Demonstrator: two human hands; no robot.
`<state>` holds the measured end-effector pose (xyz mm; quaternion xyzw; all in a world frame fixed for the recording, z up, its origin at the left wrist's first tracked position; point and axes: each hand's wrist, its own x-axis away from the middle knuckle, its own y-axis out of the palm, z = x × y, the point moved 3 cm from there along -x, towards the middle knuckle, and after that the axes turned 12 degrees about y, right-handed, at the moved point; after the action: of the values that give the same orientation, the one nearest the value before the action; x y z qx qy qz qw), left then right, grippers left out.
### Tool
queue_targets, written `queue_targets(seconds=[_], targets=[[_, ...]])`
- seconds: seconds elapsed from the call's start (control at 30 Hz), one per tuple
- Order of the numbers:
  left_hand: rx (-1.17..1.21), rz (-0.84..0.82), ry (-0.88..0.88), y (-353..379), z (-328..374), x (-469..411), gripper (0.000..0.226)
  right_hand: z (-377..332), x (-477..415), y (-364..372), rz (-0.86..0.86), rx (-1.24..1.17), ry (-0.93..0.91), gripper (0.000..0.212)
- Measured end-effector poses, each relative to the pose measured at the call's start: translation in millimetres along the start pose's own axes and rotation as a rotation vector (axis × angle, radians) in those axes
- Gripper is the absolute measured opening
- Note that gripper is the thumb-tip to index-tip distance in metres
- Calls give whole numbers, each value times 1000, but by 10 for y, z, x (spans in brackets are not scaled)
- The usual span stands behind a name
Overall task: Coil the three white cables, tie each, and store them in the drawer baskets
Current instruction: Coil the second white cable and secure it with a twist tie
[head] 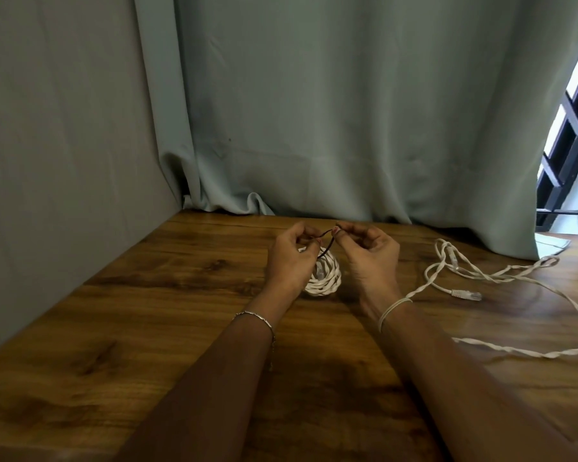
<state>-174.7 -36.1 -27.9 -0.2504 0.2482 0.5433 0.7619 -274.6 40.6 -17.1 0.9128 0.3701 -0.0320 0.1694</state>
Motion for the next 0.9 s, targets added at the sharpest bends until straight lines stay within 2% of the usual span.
queue_targets(seconds=[0.47, 0.63, 0.9], targets=[[5, 19, -19, -5, 1, -12, 29, 38, -17, -41, 44, 38, -16, 14], [39, -44, -22, 28, 6, -11, 24, 55, -17, -43, -27, 17, 63, 11], [-28, -73, 42, 27, 21, -10, 10, 79, -33, -70, -39, 83, 37, 12]])
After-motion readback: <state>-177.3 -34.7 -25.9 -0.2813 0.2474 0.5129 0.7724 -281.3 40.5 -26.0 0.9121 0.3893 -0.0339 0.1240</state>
